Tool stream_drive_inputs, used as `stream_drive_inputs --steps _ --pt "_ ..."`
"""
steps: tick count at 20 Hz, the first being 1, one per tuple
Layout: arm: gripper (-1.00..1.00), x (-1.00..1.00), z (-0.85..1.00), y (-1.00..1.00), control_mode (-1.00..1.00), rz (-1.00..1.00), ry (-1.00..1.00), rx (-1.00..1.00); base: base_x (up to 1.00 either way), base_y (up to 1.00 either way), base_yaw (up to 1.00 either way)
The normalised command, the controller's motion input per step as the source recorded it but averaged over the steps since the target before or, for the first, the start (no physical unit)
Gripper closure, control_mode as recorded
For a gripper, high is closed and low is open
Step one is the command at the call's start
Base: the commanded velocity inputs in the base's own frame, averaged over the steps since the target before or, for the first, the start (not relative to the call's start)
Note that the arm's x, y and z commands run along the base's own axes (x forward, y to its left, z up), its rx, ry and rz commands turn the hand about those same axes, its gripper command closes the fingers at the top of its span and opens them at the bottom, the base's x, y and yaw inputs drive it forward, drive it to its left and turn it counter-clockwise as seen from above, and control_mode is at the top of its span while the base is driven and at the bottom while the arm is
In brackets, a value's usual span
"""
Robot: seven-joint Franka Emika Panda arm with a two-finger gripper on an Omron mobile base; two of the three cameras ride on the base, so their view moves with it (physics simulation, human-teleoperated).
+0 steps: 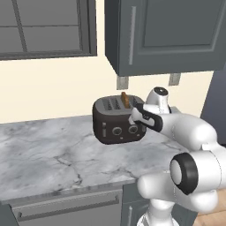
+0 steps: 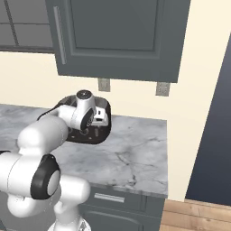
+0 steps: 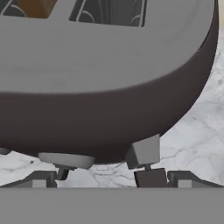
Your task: Start the toaster. Once the lever pops up, take the bread to the plate on the dining counter.
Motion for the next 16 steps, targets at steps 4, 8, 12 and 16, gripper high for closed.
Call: stream_drive_inputs --steps 4,8,12,16 --pt "-1.00 0.00 0.13 0.06 -1.00 0.00 -0.01 0.00 0.00 0.00 0.00" --pt "-1.00 0.00 0.12 0.13 -1.00 0.00 0.00 0.00 0.00 0.00 0.00" --pt "-1.00 0.00 0.07 0.24 -1.00 0.00 0.00 0.00 0.00 0.00 0.00" --pt "-1.00 0.00 0.14 0.13 -1.00 0.00 0.00 0.00 0.00 0.00 0.00"
